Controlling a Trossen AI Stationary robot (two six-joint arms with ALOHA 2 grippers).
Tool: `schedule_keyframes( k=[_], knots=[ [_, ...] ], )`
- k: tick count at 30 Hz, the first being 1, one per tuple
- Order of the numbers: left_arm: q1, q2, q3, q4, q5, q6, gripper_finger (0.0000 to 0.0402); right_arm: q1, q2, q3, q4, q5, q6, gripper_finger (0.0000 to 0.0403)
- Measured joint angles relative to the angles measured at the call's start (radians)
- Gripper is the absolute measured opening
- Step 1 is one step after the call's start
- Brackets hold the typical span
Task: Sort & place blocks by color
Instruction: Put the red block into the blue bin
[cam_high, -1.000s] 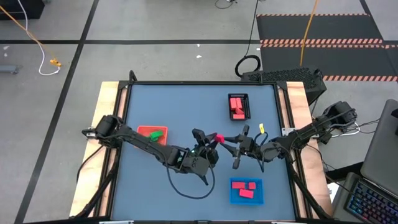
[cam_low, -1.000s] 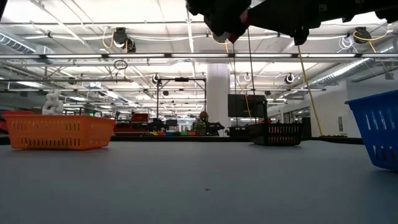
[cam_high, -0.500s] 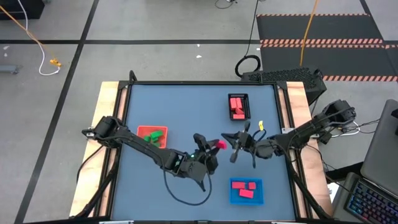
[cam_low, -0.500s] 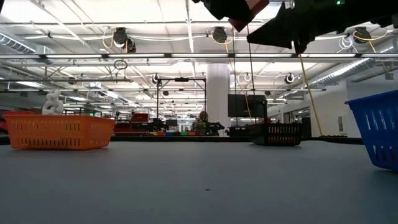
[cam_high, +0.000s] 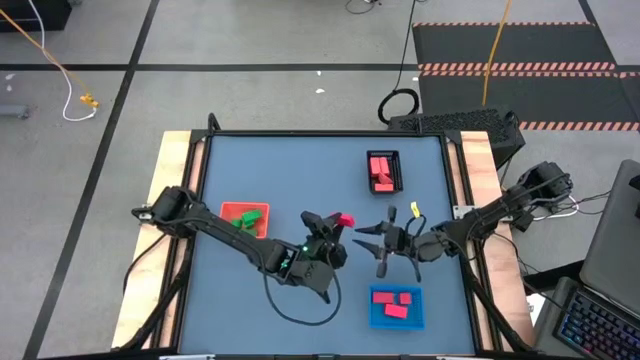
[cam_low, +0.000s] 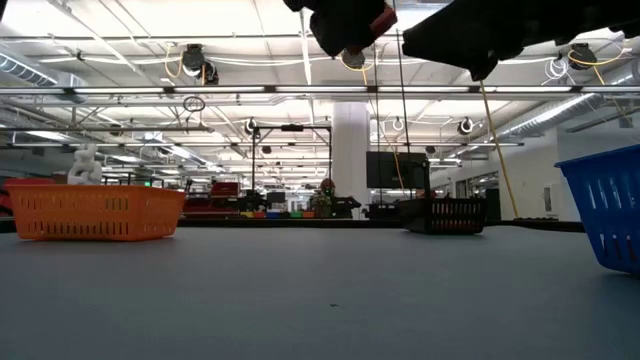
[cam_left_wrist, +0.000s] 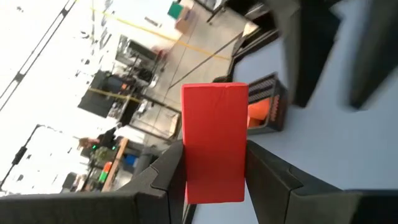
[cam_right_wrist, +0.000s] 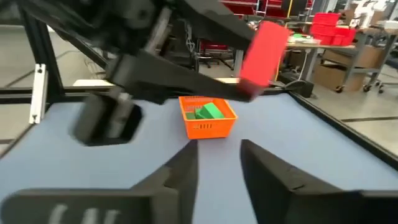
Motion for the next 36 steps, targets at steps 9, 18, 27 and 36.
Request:
schedule_keyframes(
  k=[9,18,27,36],
  knots=[
    [0.011,0.0,0.0,0.006,-0.01,-0.037,0.0132,-0.015,0.0,0.0,0.095,0.092,0.098,0.0251],
    [0.019,0.0,0.0,0.01,0.001,-0.054,0.0132,-0.056,0.0,0.0,0.199,0.083,0.138,0.0287],
    [0.02,0.001,0.0,0.035,0.025,-0.053,0.0132,-0.103,0.035,0.001,0.255,0.078,0.188,0.026],
    [0.026,0.002,0.0,0.035,0.06,-0.065,0.0132,-0.132,0.133,0.001,0.407,0.033,0.133,0.0212]
  ],
)
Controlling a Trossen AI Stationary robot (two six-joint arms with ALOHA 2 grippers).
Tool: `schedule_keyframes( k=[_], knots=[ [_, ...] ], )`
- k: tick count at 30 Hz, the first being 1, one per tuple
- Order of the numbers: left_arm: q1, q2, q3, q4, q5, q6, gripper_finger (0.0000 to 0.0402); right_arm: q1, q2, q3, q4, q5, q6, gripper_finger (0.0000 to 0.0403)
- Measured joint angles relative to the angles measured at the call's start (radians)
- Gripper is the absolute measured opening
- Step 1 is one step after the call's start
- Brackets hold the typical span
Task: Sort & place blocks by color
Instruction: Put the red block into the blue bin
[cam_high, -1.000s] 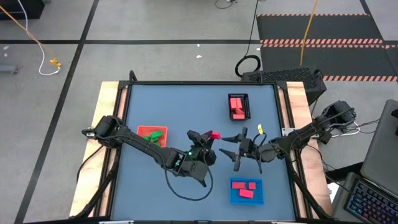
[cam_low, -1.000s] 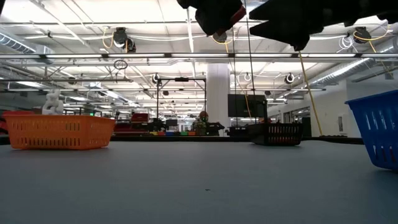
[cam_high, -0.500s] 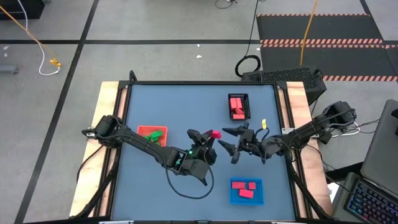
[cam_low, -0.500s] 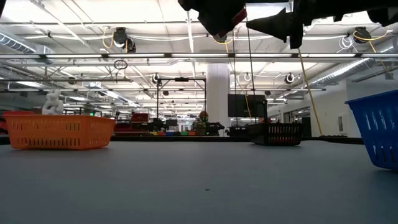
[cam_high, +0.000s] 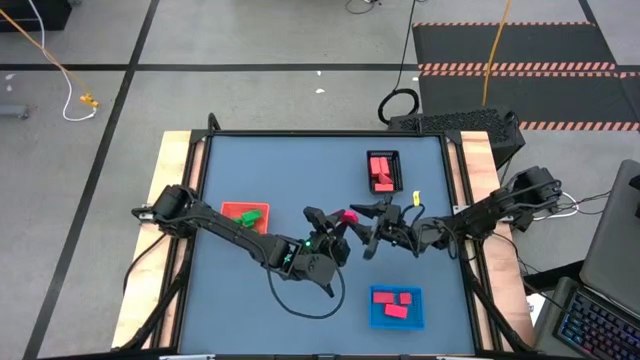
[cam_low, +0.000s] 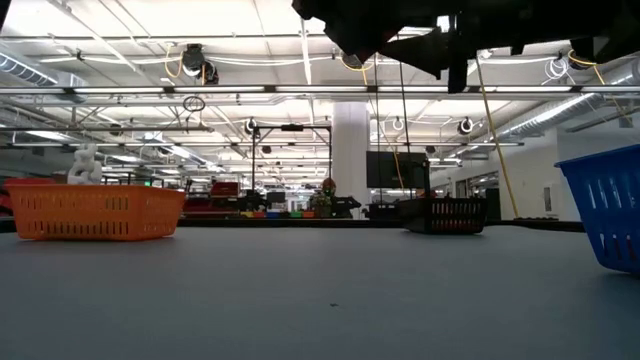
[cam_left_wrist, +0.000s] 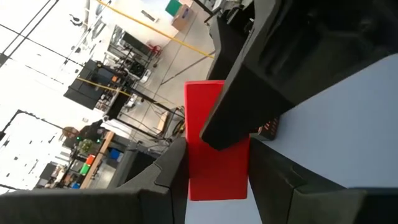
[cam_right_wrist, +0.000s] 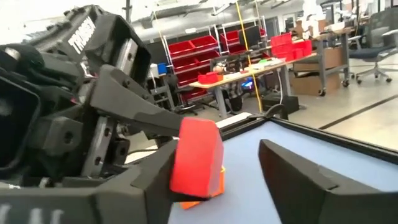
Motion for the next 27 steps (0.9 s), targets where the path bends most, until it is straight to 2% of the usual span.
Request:
schedule_keyframes(
  k=[3,7,8,12,17,23,27],
  knots=[
    [-0.005,0.0,0.0,0.001,0.0,0.001,0.0132,0.002,0.002,0.0,0.001,0.01,-0.023,0.0163],
    [-0.006,0.001,0.0,0.001,-0.006,0.011,0.0132,0.003,-0.008,0.001,0.0,0.004,-0.084,0.0056],
    [-0.006,0.001,0.0,0.001,-0.008,0.012,0.0131,0.003,-0.01,0.001,0.001,-0.003,-0.106,0.0046],
    [-0.008,0.001,0.0,0.0,0.014,0.007,0.014,0.004,-0.025,0.0,-0.031,-0.003,-0.15,0.0047],
    [-0.016,0.0,0.0,-0.005,-0.004,0.001,0.0208,0.018,-0.075,0.0,-0.149,0.002,-0.167,0.0047],
    [-0.055,-0.006,0.0,0.006,-0.034,-0.044,0.0265,0.111,-0.234,0.0,-0.372,-0.009,-0.166,0.0047],
    [-0.068,-0.022,-0.001,0.019,-0.036,-0.058,0.0273,0.184,-0.342,0.0,-0.574,-0.144,-0.023,0.0047]
  ],
)
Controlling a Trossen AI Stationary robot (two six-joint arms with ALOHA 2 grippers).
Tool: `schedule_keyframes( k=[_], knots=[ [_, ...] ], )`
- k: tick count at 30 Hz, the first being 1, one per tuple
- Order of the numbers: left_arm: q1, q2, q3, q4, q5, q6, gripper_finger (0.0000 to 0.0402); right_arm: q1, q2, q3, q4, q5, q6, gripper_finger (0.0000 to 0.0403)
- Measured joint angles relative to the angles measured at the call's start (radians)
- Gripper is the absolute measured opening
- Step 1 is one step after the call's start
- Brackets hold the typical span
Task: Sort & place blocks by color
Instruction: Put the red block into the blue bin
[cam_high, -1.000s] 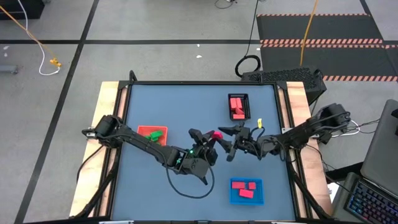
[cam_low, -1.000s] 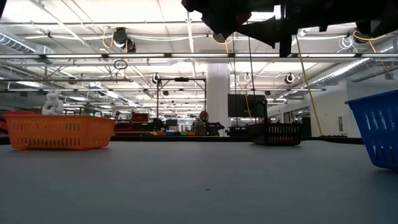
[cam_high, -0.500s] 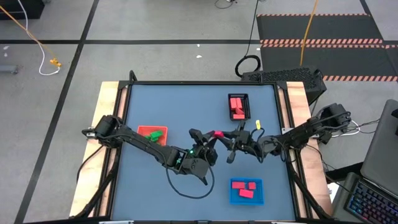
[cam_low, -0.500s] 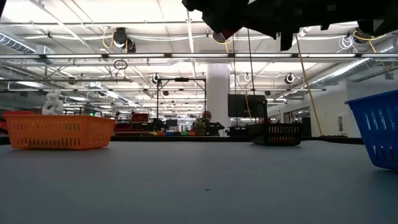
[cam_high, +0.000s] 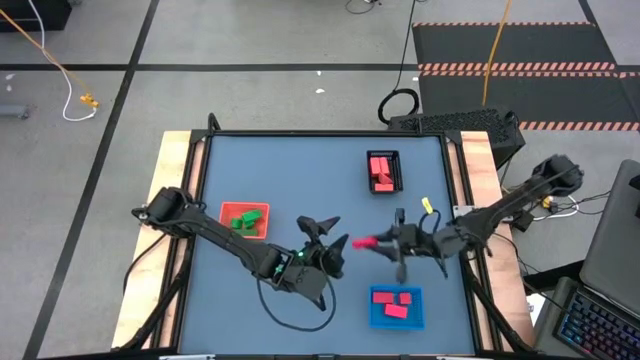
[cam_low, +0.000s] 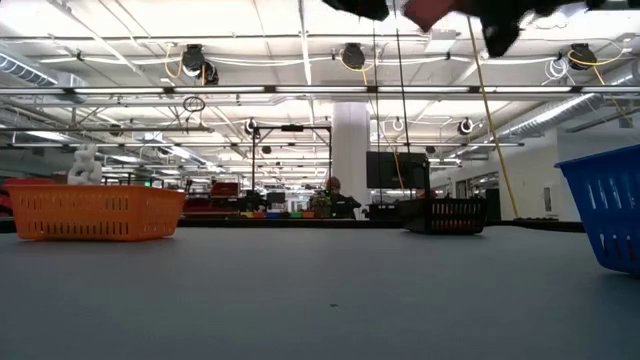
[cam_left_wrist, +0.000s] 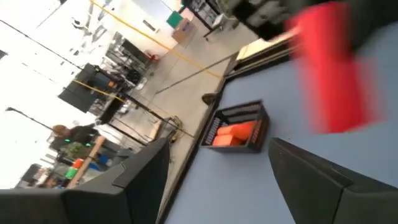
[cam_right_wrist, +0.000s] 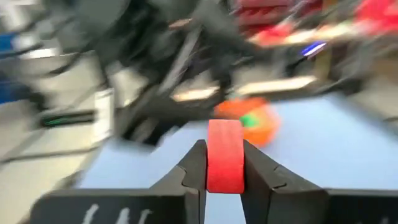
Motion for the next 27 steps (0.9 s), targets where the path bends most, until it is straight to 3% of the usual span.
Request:
schedule_keyframes(
  k=[2,6,10,13,17,25,27],
  knots=[
    [0.001,-0.014,0.0,-0.006,0.034,-0.032,0.0273,0.036,-0.038,0.0,-0.11,-0.097,0.09,0.0047],
    [0.029,-0.038,0.0,-0.004,0.241,-0.134,0.0264,0.112,-0.072,0.0,-0.312,-0.262,0.23,0.0047],
    [0.067,-0.043,0.0,-0.005,0.469,-0.205,0.0242,0.17,-0.068,0.0,-0.406,-0.341,0.309,0.0047],
    [0.088,-0.043,0.0,-0.011,0.581,-0.238,0.0226,0.197,-0.063,0.0,-0.415,-0.388,0.348,0.0047],
    [0.107,-0.043,0.0,-0.071,0.631,-0.288,0.0207,0.235,-0.064,0.0,-0.425,-0.44,0.404,0.0047],
    [0.126,-0.043,0.0,-0.089,0.645,-0.331,0.0174,0.263,0.002,0.0,-0.523,-0.434,0.499,0.0047],
    [0.126,-0.043,0.0,-0.088,0.646,-0.33,0.0167,0.26,0.031,0.0,-0.523,-0.432,0.497,0.0063]
  ],
)
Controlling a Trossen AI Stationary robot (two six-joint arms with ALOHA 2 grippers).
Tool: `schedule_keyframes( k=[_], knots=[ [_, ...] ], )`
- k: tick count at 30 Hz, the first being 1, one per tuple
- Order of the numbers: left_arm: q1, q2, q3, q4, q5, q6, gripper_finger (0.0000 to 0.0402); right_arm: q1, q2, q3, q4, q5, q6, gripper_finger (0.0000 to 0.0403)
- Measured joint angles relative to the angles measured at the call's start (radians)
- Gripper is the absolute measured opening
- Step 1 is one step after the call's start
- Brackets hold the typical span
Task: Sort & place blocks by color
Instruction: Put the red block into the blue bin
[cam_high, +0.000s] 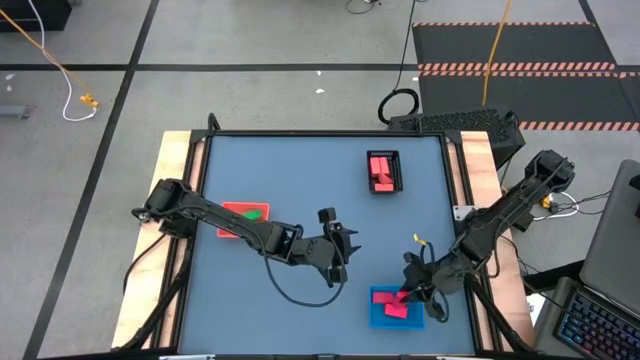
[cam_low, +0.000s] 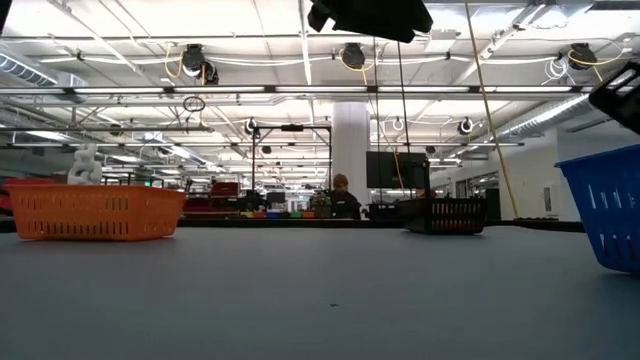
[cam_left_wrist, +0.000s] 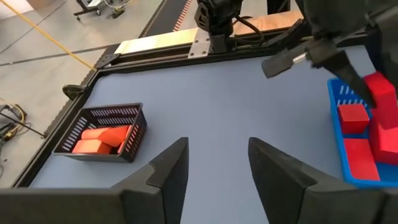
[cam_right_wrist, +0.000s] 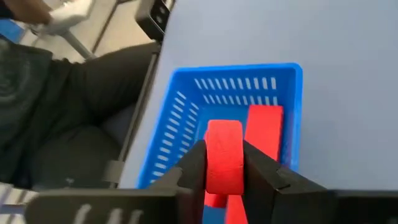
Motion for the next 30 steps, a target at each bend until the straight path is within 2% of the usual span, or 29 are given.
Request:
schedule_keyframes(
  k=[7,12,20,28,30],
  knots=[
    [0.0,0.0,0.0,-0.007,0.0,0.0,0.0153,-0.01,0.042,0.0,0.065,0.0,-0.024,0.0188],
    [0.0,0.0,0.0,-0.013,0.0,0.0,0.0154,-0.01,0.035,0.0,0.105,-0.005,-0.033,0.0238],
    [0.0,0.0,0.0,-0.022,0.0,0.003,0.0154,-0.01,0.036,0.0,0.102,-0.006,-0.053,0.0256],
    [0.0,0.0,0.0,-0.022,0.0,0.003,0.0154,-0.01,0.036,0.0,0.102,-0.003,-0.086,0.0243],
    [0.0,0.0,0.0,-0.022,0.0,0.003,0.0154,-0.018,0.036,0.0,0.103,0.034,-0.111,0.0239]
  ],
)
